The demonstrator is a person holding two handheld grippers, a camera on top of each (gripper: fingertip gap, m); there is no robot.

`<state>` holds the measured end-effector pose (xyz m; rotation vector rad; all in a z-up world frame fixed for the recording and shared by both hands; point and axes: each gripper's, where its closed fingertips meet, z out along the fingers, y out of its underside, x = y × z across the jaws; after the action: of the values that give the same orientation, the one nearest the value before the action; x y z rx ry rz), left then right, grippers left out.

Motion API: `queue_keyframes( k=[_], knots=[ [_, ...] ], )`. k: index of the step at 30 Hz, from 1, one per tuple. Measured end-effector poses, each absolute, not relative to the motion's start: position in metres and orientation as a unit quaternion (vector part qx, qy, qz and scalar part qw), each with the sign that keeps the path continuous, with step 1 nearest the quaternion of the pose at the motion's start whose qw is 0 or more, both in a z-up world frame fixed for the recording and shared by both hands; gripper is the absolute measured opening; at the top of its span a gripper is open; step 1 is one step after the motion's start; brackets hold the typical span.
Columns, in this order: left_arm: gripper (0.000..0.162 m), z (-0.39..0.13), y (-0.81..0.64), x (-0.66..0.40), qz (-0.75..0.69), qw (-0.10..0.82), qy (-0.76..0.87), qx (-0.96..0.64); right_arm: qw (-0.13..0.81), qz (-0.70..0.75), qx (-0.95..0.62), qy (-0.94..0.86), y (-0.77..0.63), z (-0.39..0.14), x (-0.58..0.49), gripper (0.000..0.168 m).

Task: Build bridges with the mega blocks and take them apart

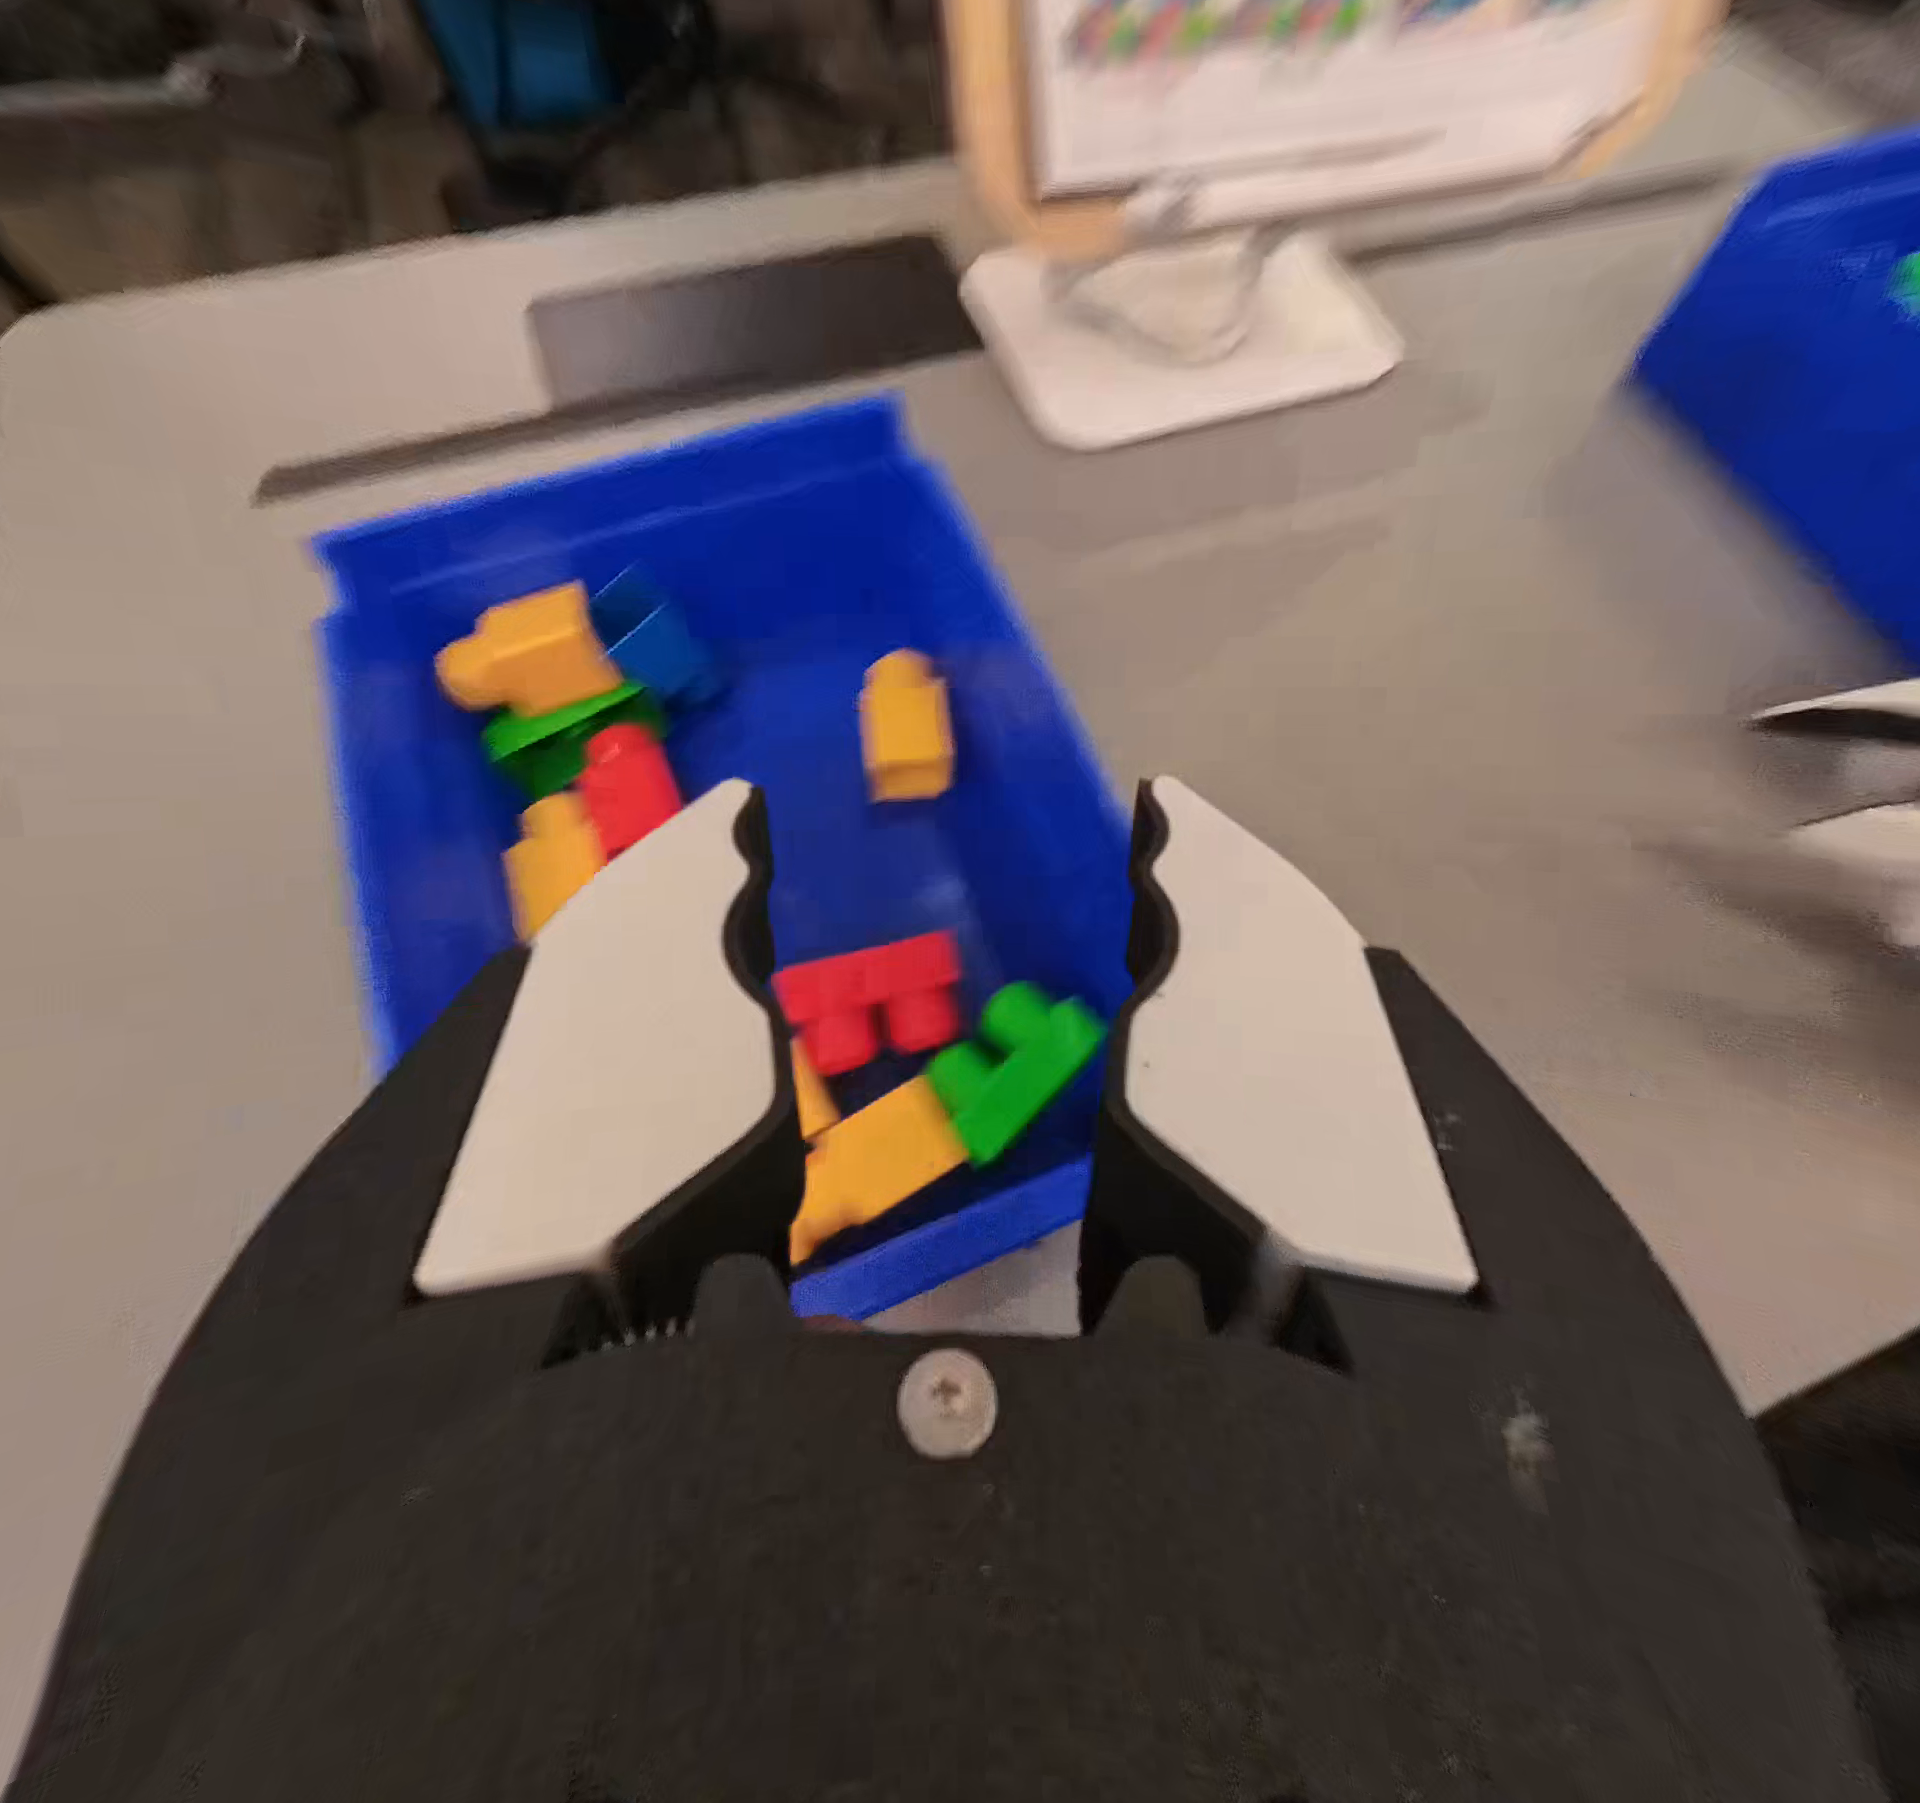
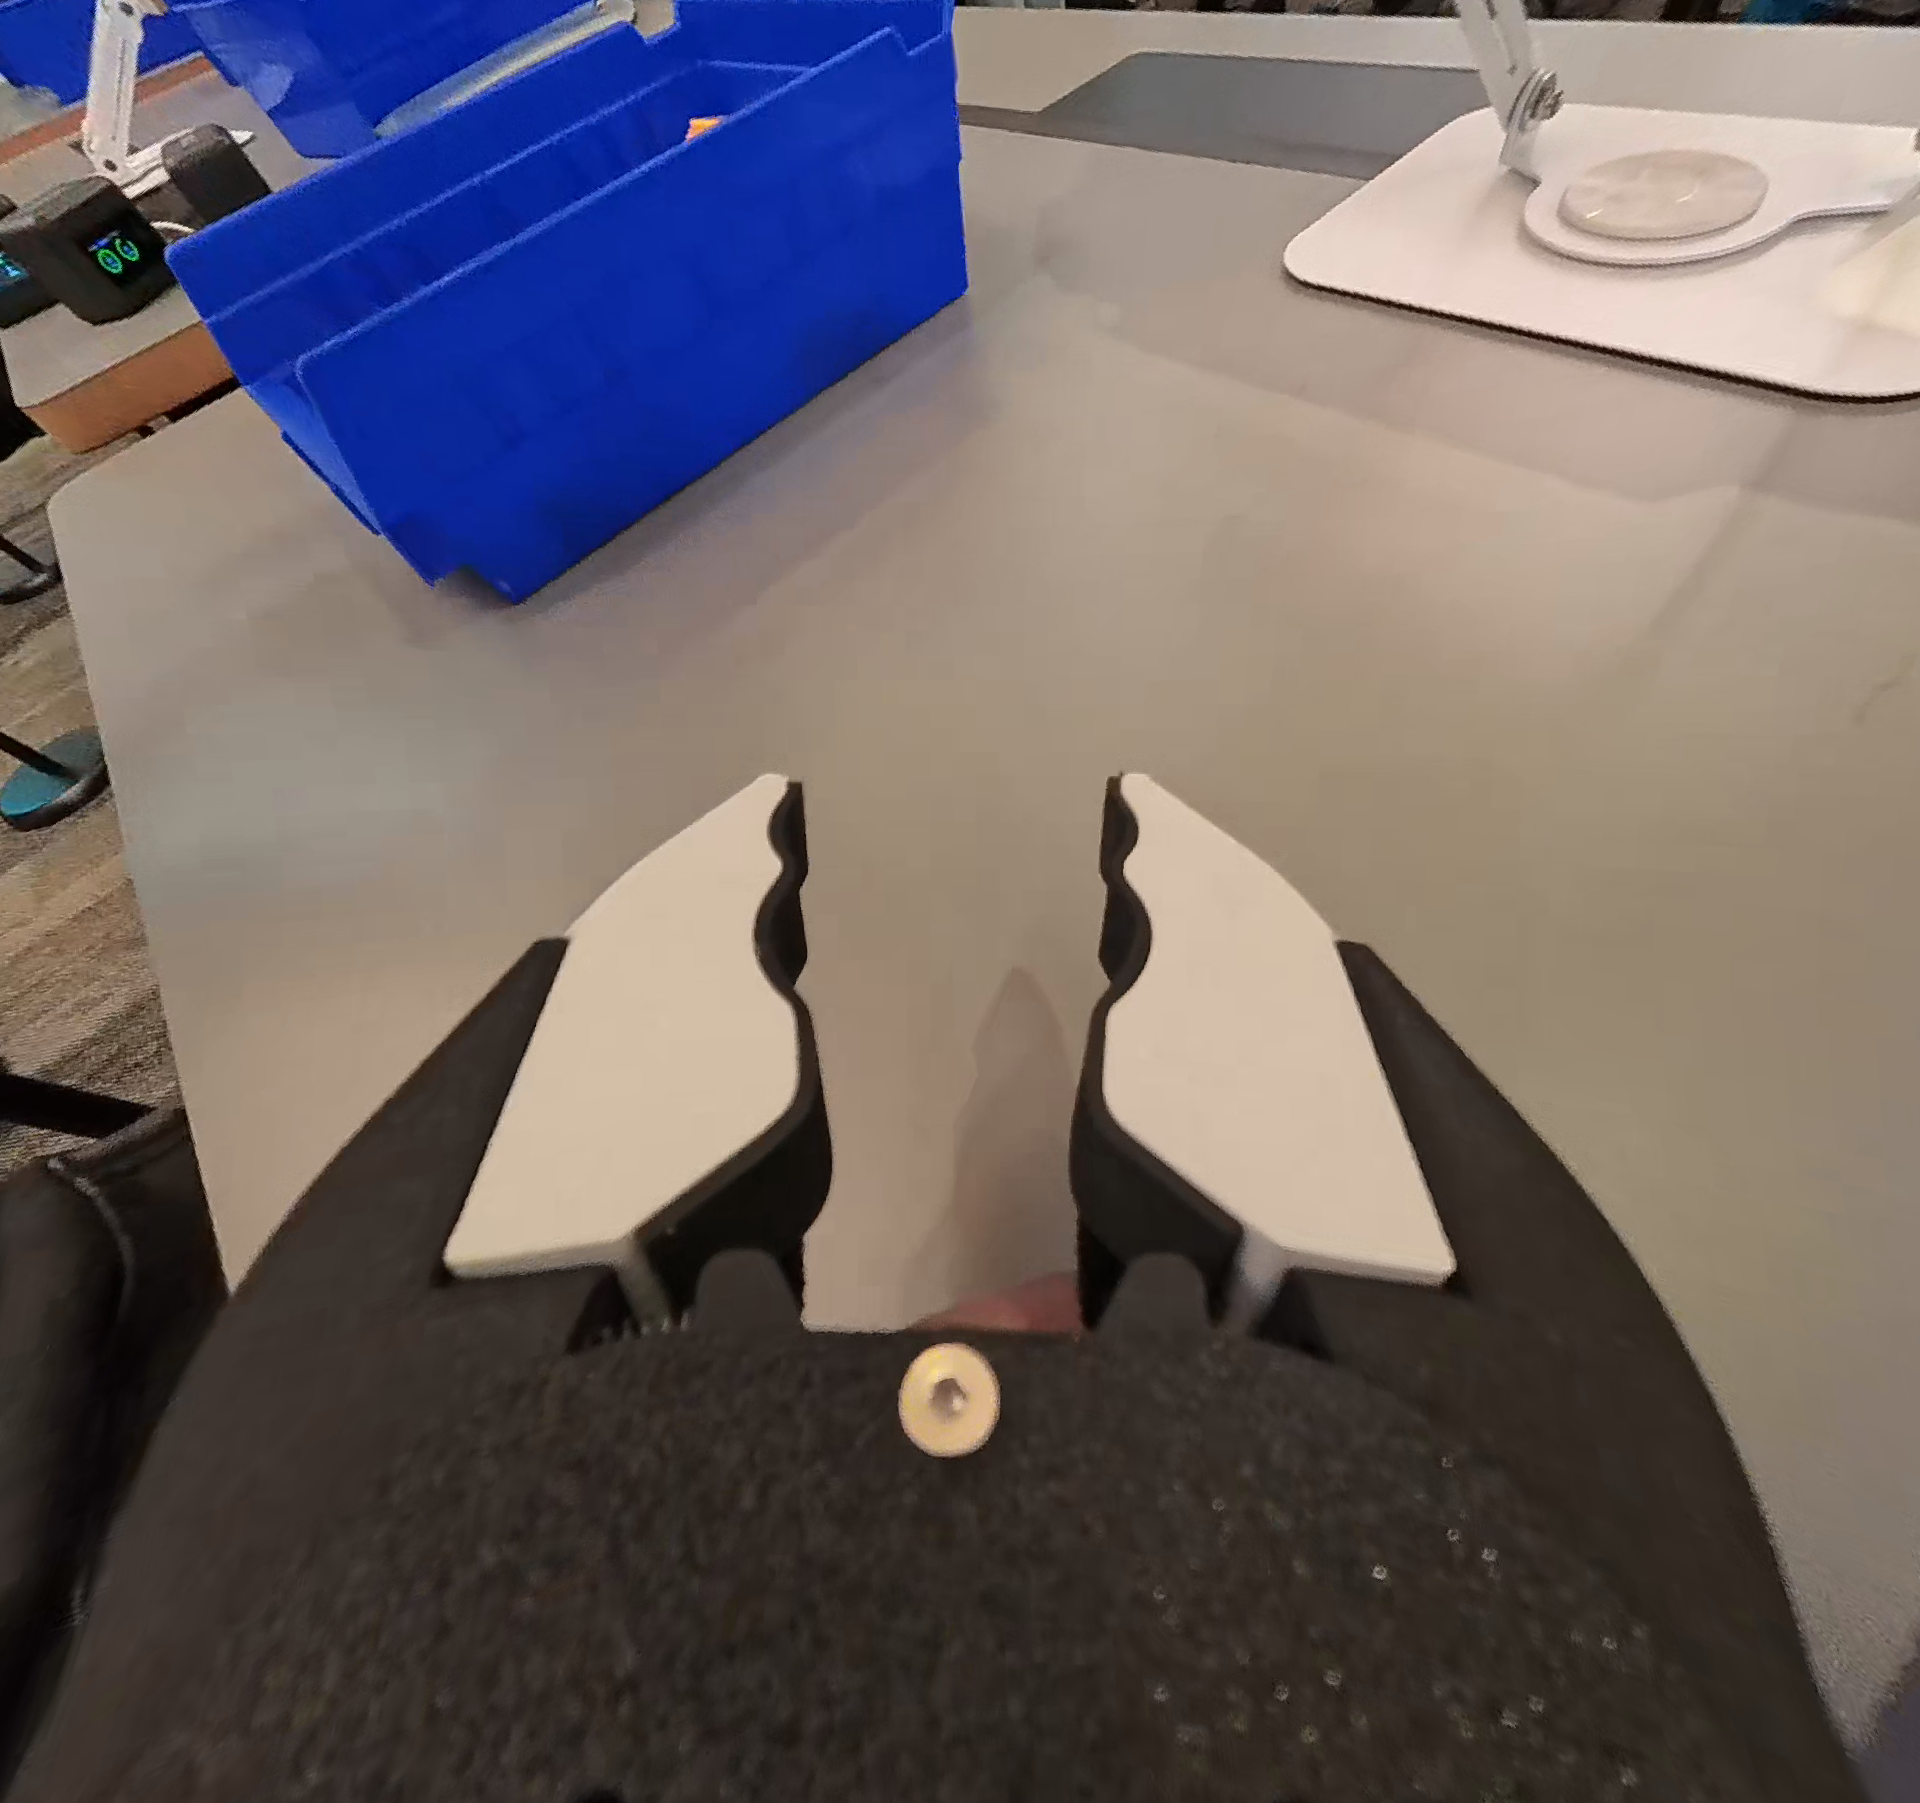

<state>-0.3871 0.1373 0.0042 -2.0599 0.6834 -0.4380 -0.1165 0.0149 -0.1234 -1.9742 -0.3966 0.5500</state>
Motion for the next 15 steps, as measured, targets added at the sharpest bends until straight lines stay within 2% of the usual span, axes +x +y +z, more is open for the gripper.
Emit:
queue_keyframes(
  k=[8, 10, 15],
  knots=[
    [0.067, -0.118, 0.198, -0.455, -0.004, 0.203, 0.273, -0.940, 0.498, 0.237, -0.816, -0.174, 0.013, -0.121, -0.125, 0.053],
    [0.061, -0.134, 0.208, -0.465, 0.030, 0.177, 0.257, -0.950, 0.500, 0.239, -0.814, -0.173, 0.012, -0.119, -0.124, 0.052],
    [0.064, -0.173, 0.204, -0.480, 0.066, 0.091, 0.240, -0.964, 0.502, 0.239, -0.813, -0.173, 0.010, -0.117, -0.120, 0.052]
  ],
)
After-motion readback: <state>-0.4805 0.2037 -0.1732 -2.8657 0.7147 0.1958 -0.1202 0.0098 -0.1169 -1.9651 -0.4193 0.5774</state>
